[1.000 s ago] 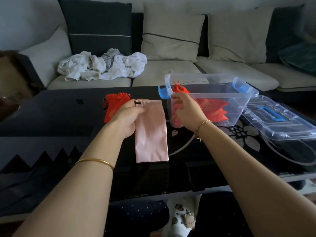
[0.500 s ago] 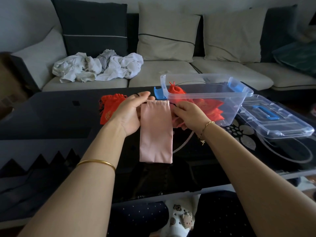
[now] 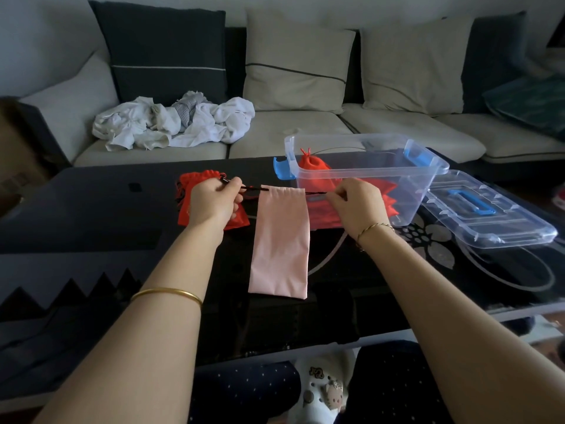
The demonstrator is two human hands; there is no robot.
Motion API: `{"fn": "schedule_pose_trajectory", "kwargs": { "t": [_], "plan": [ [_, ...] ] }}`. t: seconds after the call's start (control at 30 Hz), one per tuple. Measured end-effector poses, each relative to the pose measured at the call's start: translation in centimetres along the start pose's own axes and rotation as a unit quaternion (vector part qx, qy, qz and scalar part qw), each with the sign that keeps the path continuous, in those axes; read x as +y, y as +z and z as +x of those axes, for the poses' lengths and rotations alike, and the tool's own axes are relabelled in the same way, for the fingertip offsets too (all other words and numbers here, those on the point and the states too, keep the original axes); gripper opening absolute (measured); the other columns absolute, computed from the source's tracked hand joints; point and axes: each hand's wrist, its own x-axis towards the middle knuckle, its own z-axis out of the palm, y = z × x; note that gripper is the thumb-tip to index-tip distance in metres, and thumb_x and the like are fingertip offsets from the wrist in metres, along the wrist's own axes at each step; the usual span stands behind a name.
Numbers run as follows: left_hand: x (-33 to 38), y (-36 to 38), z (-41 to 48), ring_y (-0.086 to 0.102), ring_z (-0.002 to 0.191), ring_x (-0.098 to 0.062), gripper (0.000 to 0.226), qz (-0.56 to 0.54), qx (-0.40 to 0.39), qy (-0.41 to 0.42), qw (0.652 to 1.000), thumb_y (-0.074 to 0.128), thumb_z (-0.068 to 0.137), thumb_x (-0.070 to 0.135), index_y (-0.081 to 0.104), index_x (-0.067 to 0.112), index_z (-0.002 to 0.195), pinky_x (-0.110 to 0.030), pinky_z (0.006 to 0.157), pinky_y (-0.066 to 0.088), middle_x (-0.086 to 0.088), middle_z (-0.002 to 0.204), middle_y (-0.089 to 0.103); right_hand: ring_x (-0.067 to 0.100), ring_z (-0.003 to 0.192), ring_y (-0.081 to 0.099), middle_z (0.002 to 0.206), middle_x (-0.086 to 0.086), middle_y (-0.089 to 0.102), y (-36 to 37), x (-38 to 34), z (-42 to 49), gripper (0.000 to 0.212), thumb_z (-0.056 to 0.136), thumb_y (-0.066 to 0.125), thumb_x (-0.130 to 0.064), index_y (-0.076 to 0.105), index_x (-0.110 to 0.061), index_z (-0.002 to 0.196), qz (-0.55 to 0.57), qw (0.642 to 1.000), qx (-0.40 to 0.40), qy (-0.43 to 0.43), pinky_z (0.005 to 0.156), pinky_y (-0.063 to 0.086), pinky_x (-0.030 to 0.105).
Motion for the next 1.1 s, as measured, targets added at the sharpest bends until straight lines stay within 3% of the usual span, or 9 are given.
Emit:
{"fn": "schedule_pose_trajectory", "kwargs": {
  "t": [0.07,0.13,0.27,0.4,0.5,0.6,0.7,0.93,1.1],
  "plan": [
    [-0.1,0.1,0.0,0.047,0.053,-0.011,0.030,0.029,0.005,0.002,1.000,0.048,0.096,0.023,0.062,0.008,0.074,-0.022,0.051,0.040,0.000,0.064,0.057,0.022,0.069,0.049,0.071,0.004,0.054,0.0,-0.1,-0.1,0.026,0.092,0.052,-0.022,0.057,-0.004,0.074,0.029,0.999,-0.030,0.020,0.065,0.042,0.033],
    [-0.3,0.0,0.2,0.045,0.051,-0.014,0.035,0.046,0.043,-0.017,0.998,0.044,0.096,0.023,0.057,0.009,0.067,-0.023,0.049,0.036,-0.001,0.060,0.054,0.019,0.057,0.044,0.061,0.003,0.047,-0.1,0.2,-0.1,0.025,0.092,0.050,-0.016,0.052,-0.006,0.069,0.205,0.970,-0.072,0.108,0.056,0.039,0.031],
    [0.5,-0.3,0.4,0.050,0.052,-0.013,0.035,-0.085,0.108,-0.126,0.983,0.041,0.098,0.024,0.048,0.013,0.066,-0.021,0.050,0.038,-0.001,0.062,0.057,0.011,0.044,0.035,0.057,0.002,0.040,-0.8,1.1,0.4,0.031,0.094,0.045,-0.011,0.043,-0.013,0.063,0.565,0.739,-0.095,0.354,0.039,0.032,0.018],
    [1.7,-0.1,-0.1,0.070,0.085,-0.017,0.034,-0.393,-0.041,-0.152,0.906,0.033,0.102,0.029,0.039,0.017,0.071,-0.030,0.084,0.051,-0.004,0.078,0.071,0.010,0.042,0.034,0.048,0.000,0.040,-0.5,0.3,0.2,0.033,0.093,0.045,-0.012,0.043,-0.011,0.060,0.602,0.677,-0.088,0.414,0.036,0.034,0.012],
    [2.8,0.2,-0.5,0.059,0.051,-0.014,0.038,-0.483,-0.120,-0.122,0.858,0.037,0.101,0.029,0.039,0.015,0.066,-0.036,0.075,0.056,0.000,0.051,0.052,0.009,0.038,0.042,0.040,-0.001,0.044,-0.7,-0.3,0.1,0.033,0.092,0.047,-0.013,0.045,-0.011,0.059,0.639,0.649,-0.077,0.406,0.038,0.039,0.014],
    [3.6,1.1,-1.6,0.038,0.041,-0.008,0.035,-0.323,-0.176,-0.084,0.926,0.044,0.099,0.025,0.046,0.013,0.067,-0.021,0.044,0.045,0.002,0.054,0.044,0.008,0.037,0.051,0.043,-0.001,0.051,-1.2,-1.2,0.4,0.030,0.092,0.049,-0.014,0.049,-0.010,0.063,0.671,0.652,-0.055,0.348,0.039,0.044,0.016],
    [3.5,1.7,-2.1,0.036,0.043,-0.006,0.023,-0.137,-0.228,-0.030,0.964,0.054,0.094,0.017,0.058,0.006,0.074,-0.015,0.038,0.030,-0.001,0.060,0.046,0.008,0.039,0.054,0.050,-0.001,0.059,-1.7,-2.9,0.3,0.030,0.095,0.049,-0.017,0.054,-0.010,0.066,0.677,0.681,-0.058,0.273,0.041,0.045,0.015],
    [3.2,1.8,-3.0,0.036,0.040,-0.006,0.021,0.016,-0.295,0.053,0.954,0.072,0.079,0.022,0.065,0.001,0.079,-0.015,0.039,0.029,0.001,0.050,0.043,0.016,0.065,0.054,0.071,0.003,0.061,-1.5,-5.4,-0.1,0.025,0.093,0.054,-0.021,0.061,-0.010,0.072,0.575,0.805,-0.067,0.130,0.063,0.046,0.031],
    [3.1,1.7,-2.6,0.040,0.042,-0.005,0.014,-0.034,-0.273,0.003,0.962,0.063,0.087,0.016,0.064,0.006,0.077,-0.014,0.038,0.032,0.003,0.054,0.051,0.011,0.045,0.044,0.053,-0.001,0.054,-1.5,-5.4,-0.2,0.029,0.096,0.041,-0.027,0.057,-0.011,0.078,0.487,0.830,-0.176,0.207,0.044,0.032,0.021]
  ]
}}
